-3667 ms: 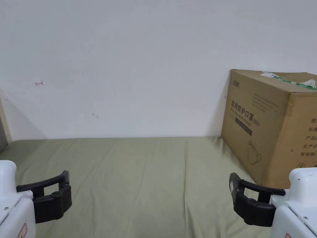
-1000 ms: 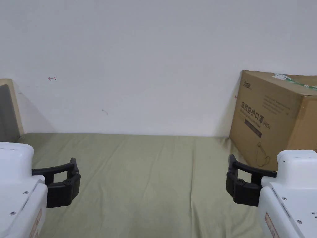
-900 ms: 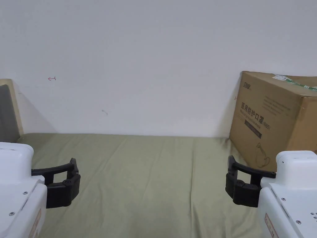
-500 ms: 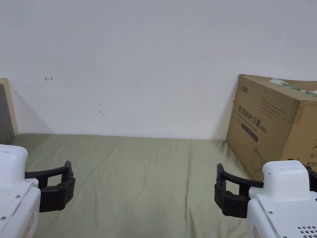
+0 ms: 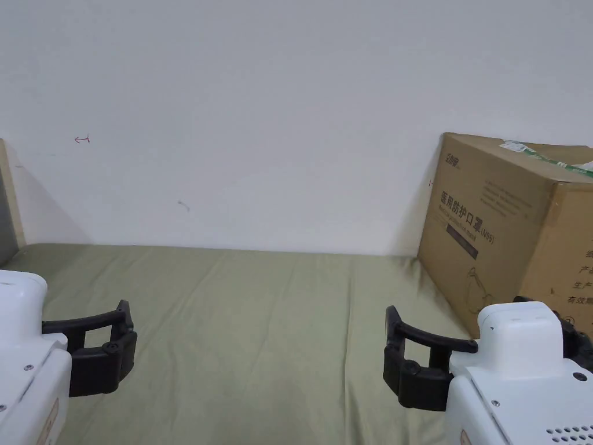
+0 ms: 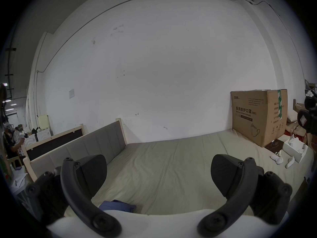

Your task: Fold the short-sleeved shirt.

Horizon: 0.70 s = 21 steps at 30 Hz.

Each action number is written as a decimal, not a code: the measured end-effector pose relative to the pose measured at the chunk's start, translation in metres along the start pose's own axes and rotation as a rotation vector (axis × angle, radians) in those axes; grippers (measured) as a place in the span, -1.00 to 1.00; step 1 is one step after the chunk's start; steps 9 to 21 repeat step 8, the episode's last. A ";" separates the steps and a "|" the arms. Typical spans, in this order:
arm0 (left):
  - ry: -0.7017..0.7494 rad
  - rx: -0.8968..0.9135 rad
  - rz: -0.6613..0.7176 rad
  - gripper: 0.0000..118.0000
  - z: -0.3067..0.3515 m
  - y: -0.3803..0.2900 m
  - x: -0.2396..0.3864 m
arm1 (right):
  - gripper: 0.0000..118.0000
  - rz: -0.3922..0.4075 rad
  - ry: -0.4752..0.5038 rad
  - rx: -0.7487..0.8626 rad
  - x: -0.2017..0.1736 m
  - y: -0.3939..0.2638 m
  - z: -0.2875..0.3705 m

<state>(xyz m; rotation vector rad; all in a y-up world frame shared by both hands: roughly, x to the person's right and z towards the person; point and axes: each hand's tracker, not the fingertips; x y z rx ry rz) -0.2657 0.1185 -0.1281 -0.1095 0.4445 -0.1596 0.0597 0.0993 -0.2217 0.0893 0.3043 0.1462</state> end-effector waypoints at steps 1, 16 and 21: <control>0.001 -0.001 -0.001 1.00 -0.001 0.000 0.000 | 1.00 -0.006 -0.013 -0.006 -0.001 0.001 0.002; 0.003 -0.001 0.009 1.00 -0.001 0.000 -0.001 | 1.00 -0.114 -0.083 -0.128 0.006 0.011 -0.007; 0.003 -0.001 0.009 1.00 -0.001 0.000 -0.001 | 1.00 -0.114 -0.083 -0.128 0.006 0.011 -0.007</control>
